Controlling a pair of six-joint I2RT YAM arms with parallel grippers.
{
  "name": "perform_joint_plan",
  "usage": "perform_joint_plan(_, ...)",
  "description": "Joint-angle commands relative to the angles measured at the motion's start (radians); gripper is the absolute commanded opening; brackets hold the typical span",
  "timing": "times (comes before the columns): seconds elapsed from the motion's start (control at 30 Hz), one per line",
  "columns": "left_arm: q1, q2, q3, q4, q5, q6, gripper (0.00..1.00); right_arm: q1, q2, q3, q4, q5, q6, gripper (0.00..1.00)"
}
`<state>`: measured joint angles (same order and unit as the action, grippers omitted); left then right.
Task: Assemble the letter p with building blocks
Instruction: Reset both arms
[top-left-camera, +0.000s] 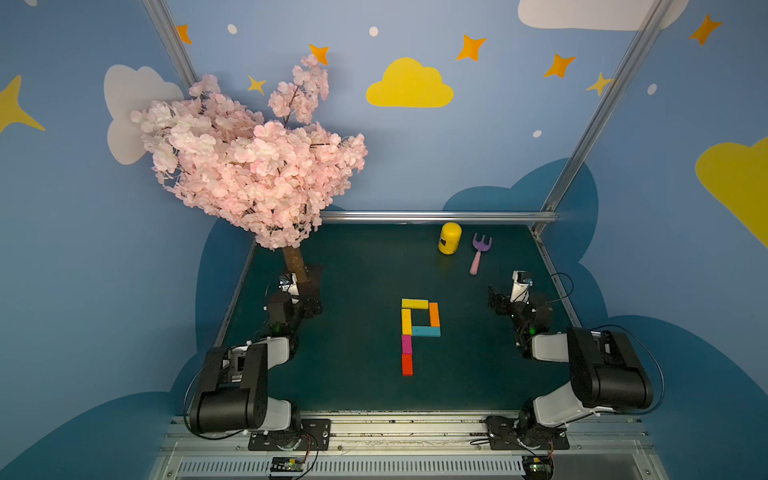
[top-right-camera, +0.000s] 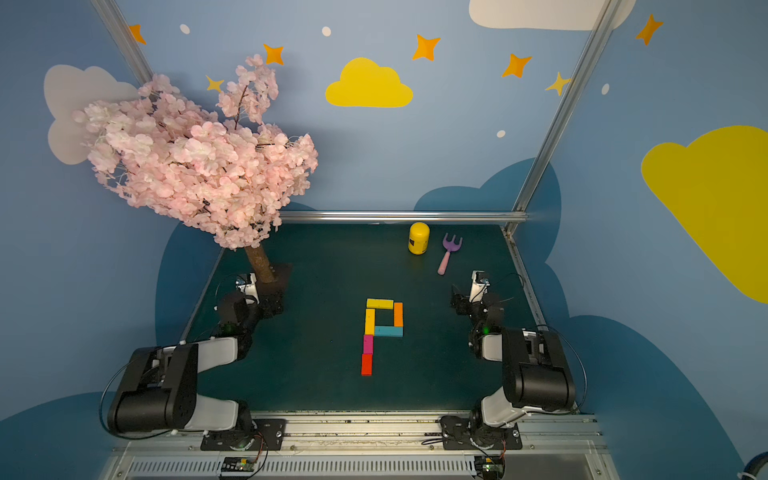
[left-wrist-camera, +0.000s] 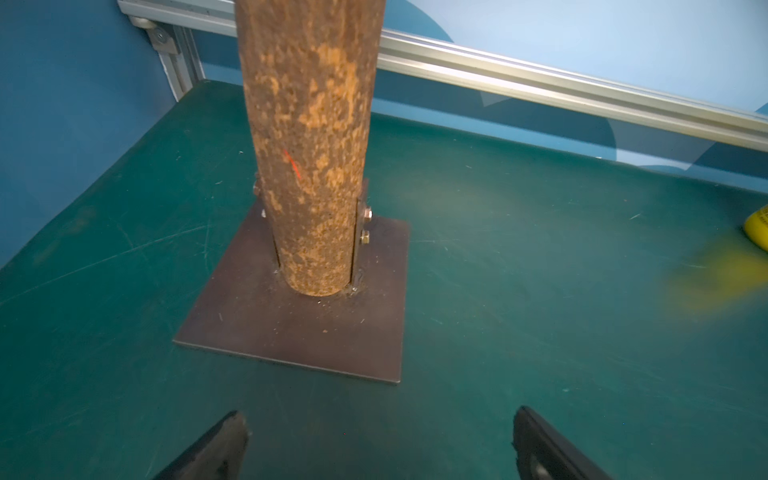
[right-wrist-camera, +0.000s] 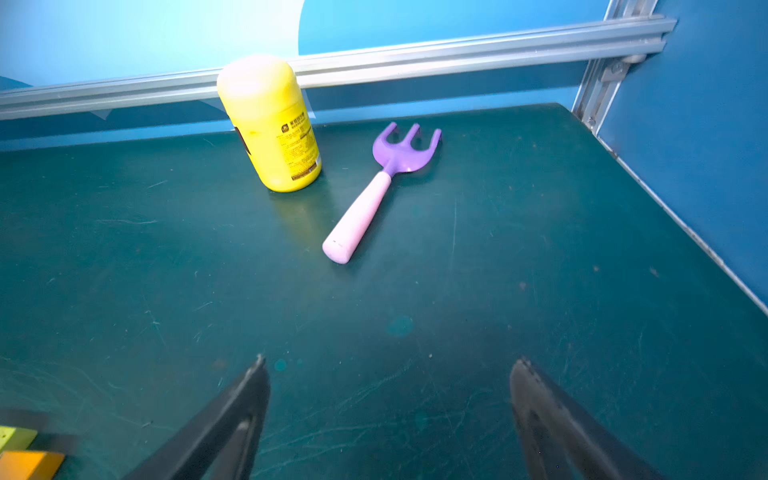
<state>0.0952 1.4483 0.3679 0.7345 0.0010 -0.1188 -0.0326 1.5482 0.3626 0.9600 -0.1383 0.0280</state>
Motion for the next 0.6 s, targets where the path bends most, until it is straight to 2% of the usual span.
perform_joint_plan(0.0, -0.020, 0.048, 0.003, 0.119, -0.026, 0.042, 1.00, 0.004, 0.015, -0.001, 0.006, -0.015, -0.014, 0.91)
perform_joint_plan(0.1, -0.060, 0.135, -0.014, 0.247, -0.058, 0.086, 1.00, 0.005, 0.014, 0.001, 0.001, -0.012, -0.016, 0.91)
perform_joint_plan(0.17, -0.066, 0.113, -0.001, 0.181, -0.070, 0.084, 1.00, 0.007, 0.012, 0.002, -0.002, -0.006, -0.017, 0.91)
perform_joint_plan(0.57, -0.065, 0.115, -0.004, 0.195, -0.068, 0.080, 1.00, 0.017, 0.011, -0.003, 0.005, -0.088, -0.057, 0.91)
